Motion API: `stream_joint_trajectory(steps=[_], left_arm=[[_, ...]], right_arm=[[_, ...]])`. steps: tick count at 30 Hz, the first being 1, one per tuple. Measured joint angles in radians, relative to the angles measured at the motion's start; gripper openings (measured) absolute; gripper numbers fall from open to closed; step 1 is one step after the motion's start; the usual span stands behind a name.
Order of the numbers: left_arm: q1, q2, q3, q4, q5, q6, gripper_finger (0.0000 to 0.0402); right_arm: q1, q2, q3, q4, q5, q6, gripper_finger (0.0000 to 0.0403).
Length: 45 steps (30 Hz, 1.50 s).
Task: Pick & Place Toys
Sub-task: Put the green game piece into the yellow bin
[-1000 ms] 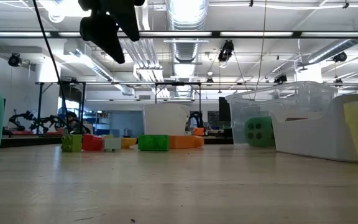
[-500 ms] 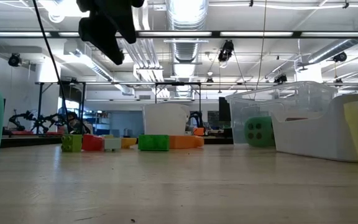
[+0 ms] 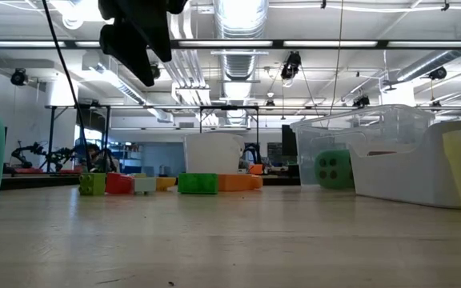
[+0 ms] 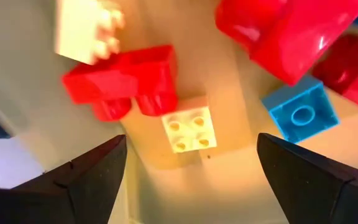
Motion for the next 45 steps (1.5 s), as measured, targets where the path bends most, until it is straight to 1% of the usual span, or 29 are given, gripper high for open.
stream_joint_trajectory(steps=[4,7,10,12,16,19,21,25,30,35,39,45], left_arm=[[0.022,0.000,0.000,-0.014,0.000,-0.004,0.0383],[0.055,0.000,0.000,-0.028,0.000,-0.023,0.0383],[0.100,0.000,0.000,-0.079,0.000,-0.027,0.0383],[0.140,0.000,-0.005,-0.121,0.000,-0.030,0.0383],[0.241,0.002,-0.042,-0.207,0.005,-0.080,0.0383],[0.315,0.000,-0.100,-0.222,0.046,-0.106,0.0383],[0.357,0.002,-0.146,-0.220,0.071,-0.082,0.0383],[0.412,0.002,-0.237,-0.199,0.106,-0.092,0.0383],[0.429,0.002,-0.323,-0.158,0.120,-0.026,0.0383],[0.428,0.002,-0.394,-0.060,0.172,-0.002,0.0383],[0.428,0.002,-0.425,0.004,0.208,0.002,0.0383],[0.428,0.001,-0.455,0.046,0.212,0.001,0.0383]], right_arm=[[0.000,-0.001,0.058,-0.054,0.062,-0.012,0.0354],[0.000,-0.001,0.105,-0.091,0.134,-0.021,0.0354],[0.000,-0.002,0.148,-0.109,0.215,-0.050,0.0354],[0.000,-0.002,0.174,-0.109,0.296,-0.089,0.0354],[-0.004,-0.002,0.200,-0.110,0.519,-0.164,0.0354],[-0.010,-0.002,0.203,-0.110,0.665,-0.181,0.0354],[-0.017,-0.002,0.196,-0.099,0.717,-0.181,0.0354],[-0.025,-0.002,0.177,-0.088,0.798,-0.182,0.0354],[-0.043,-0.002,0.171,-0.087,0.811,-0.209,0.0354],[-0.057,0.003,0.168,-0.085,0.811,-0.217,0.0354],[-0.060,0.005,0.159,-0.077,0.810,-0.224,0.0354],[-0.061,0.005,0.150,-0.060,0.808,-0.231,0.0354]])
